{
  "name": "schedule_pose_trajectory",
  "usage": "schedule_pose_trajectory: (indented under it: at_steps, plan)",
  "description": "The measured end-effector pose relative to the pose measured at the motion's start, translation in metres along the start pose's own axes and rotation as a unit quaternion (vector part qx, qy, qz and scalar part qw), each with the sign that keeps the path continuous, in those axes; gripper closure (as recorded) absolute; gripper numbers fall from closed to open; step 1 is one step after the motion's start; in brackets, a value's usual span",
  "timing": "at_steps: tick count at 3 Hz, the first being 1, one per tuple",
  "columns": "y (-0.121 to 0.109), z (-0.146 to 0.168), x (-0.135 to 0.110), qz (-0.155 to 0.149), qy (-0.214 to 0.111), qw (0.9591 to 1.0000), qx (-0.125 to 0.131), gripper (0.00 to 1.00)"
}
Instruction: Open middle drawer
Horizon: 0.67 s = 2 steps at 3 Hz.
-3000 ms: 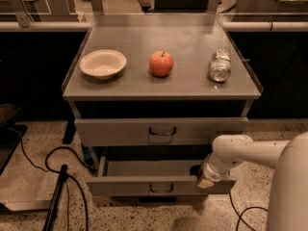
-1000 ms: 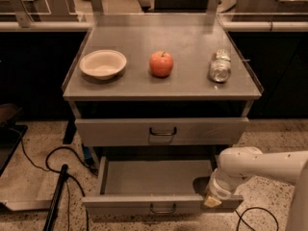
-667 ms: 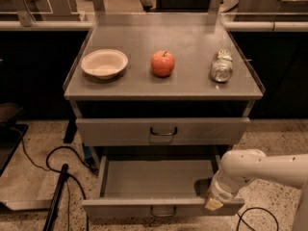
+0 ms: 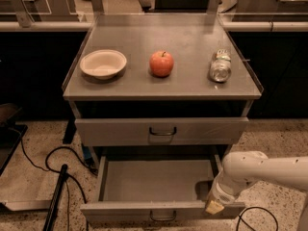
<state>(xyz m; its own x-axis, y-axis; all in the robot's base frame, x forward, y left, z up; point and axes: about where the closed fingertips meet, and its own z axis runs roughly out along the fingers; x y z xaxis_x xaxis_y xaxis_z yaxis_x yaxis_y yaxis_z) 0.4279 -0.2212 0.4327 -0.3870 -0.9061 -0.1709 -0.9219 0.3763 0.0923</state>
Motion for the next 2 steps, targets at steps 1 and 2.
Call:
schedule_pose_trajectory:
  at_steps: [1,2]
  plan:
    - [0.021,-0.0012,0.0124,0.003,0.009,0.9998,-0.019,1.0]
    - [0.0214,-0.001,0.0118,0.003,0.009,0.9998,-0.019,1.0]
